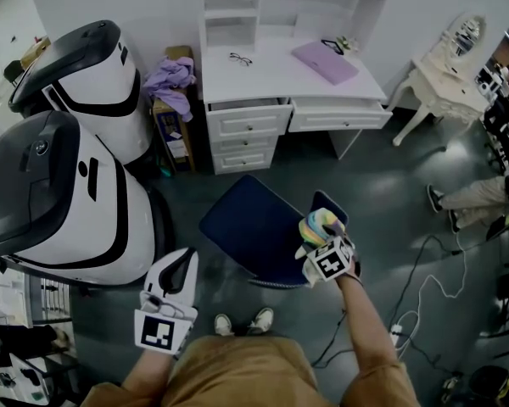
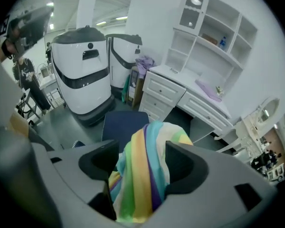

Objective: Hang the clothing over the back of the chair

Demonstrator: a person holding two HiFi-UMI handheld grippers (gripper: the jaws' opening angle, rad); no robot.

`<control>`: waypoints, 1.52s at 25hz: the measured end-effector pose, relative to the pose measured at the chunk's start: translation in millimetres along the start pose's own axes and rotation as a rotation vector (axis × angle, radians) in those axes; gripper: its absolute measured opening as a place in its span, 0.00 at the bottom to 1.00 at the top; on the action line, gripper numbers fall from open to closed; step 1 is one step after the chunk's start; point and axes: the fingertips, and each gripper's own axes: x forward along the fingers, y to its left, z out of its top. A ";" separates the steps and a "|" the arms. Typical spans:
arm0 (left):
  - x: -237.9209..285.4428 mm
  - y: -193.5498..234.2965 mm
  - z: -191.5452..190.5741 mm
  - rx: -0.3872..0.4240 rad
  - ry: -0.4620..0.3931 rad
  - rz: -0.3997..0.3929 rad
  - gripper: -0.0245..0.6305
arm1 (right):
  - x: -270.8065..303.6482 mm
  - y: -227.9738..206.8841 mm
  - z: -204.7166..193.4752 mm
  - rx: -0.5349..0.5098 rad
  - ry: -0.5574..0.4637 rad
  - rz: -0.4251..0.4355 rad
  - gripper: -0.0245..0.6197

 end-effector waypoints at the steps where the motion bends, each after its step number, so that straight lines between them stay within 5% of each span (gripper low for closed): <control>1: -0.1 -0.7 -0.3 -0.004 -0.001 -0.002 0.04 | -5.4 -1.3 5.2 0.006 -0.021 -0.009 0.50; 7: 0.1 -10.5 5.4 0.009 -0.023 -0.036 0.04 | -39.4 -2.9 11.2 0.091 -0.089 -0.031 0.51; 15: -14.1 -5.6 11.1 0.009 -0.040 -0.046 0.04 | -114.7 -15.1 14.6 0.313 -0.313 -0.130 0.47; 29: -32.2 20.6 15.4 0.028 -0.081 -0.065 0.04 | -205.6 4.5 -18.7 0.640 -0.562 -0.245 0.05; 38: -43.6 44.6 20.5 0.042 -0.111 -0.047 0.04 | -221.6 13.9 -30.6 0.693 -0.591 -0.316 0.04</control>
